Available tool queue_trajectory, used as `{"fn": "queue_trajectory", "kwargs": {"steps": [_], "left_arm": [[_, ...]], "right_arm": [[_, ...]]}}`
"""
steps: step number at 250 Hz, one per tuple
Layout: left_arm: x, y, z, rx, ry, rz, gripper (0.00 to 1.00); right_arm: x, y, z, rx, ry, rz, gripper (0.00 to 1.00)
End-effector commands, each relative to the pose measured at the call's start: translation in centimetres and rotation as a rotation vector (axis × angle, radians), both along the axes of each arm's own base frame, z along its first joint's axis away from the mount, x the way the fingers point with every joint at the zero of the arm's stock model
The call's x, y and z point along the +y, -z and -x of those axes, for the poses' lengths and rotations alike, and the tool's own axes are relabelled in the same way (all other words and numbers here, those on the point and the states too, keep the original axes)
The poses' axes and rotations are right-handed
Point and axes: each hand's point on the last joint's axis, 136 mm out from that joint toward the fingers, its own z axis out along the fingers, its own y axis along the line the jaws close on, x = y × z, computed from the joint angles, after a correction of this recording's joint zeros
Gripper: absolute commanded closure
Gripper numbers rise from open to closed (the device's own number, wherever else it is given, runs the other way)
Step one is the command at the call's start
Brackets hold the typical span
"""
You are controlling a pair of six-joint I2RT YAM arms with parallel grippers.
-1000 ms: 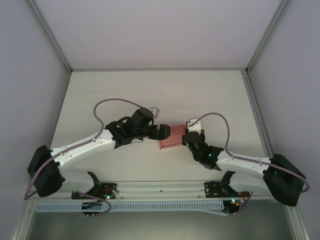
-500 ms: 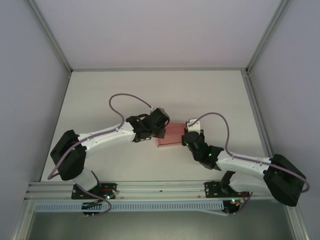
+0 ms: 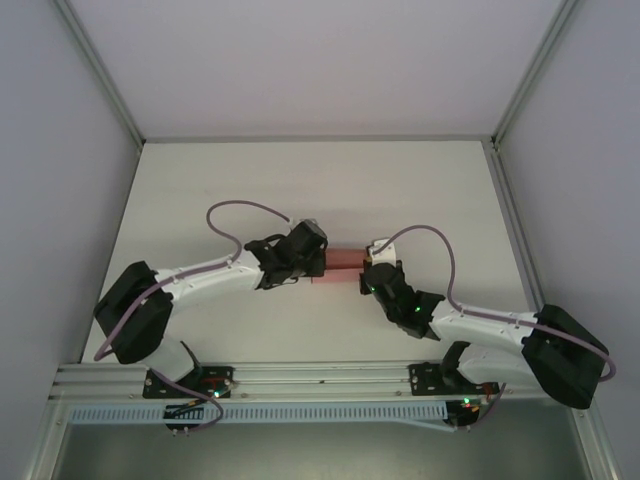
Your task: Assemble paper box
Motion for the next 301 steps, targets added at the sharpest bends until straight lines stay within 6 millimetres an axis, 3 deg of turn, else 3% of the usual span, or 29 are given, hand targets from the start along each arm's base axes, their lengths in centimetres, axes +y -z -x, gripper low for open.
{"fn": "queue_trajectory", "kwargs": {"steps": [1, 37, 66, 109, 130, 152, 182, 193, 227, 253, 262, 301], "left_arm": [[-1.4, -3.7, 1.1, -0.052, 0.056, 0.082, 0.43], [-0.6, -5.7, 2.8, -0.097, 0.107, 0.094, 0.15], [0.2, -6.8, 4.0, -0.096, 0.126, 0.081, 0.00], [3.4, -5.9, 3.5, -0.079, -0.007, -0.003, 0.00], [4.1, -5.0, 3.3, -0.053, -0.049, -0.028, 0.00], [4.0, -4.1, 3.0, -0.036, -0.067, -0.015, 0.00], [3.8, -2.7, 2.5, -0.020, -0.081, -0.010, 0.00], [3.7, -2.2, 2.3, -0.013, -0.083, -0.004, 0.00], [2.4, -0.6, 1.8, 0.025, -0.054, 0.062, 0.01], [1.0, 1.1, 1.9, 0.062, -0.010, 0.104, 0.03], [0.7, 1.8, 1.9, 0.071, 0.005, 0.112, 0.06], [0.7, 4.7, 2.1, 0.134, 0.005, 0.089, 0.24]], "right_arm": [[-1.8, 4.1, 2.4, 0.124, -0.033, 0.116, 0.98], [-2.1, 3.9, 2.8, 0.121, -0.044, 0.098, 0.97], [-2.0, 3.9, 3.2, 0.128, -0.060, 0.102, 0.85], [-2.4, 3.5, 4.0, 0.159, -0.062, 0.095, 0.71], [-3.0, 2.8, 4.8, 0.188, -0.062, 0.092, 0.54], [-4.2, 2.5, 6.0, 0.238, -0.035, 0.071, 0.46], [-6.3, 2.2, 7.7, 0.309, 0.037, -0.009, 0.27], [-6.7, 1.8, 8.2, 0.321, 0.053, -0.047, 0.25], [-7.7, -1.2, 8.3, 0.272, 0.072, -0.103, 0.20], [-8.3, -3.7, 7.4, 0.199, 0.076, -0.043, 0.04], [-8.5, -4.5, 7.0, 0.181, 0.085, -0.009, 0.00], [-9.2, -7.7, 5.3, 0.129, 0.148, 0.069, 0.00]]}}
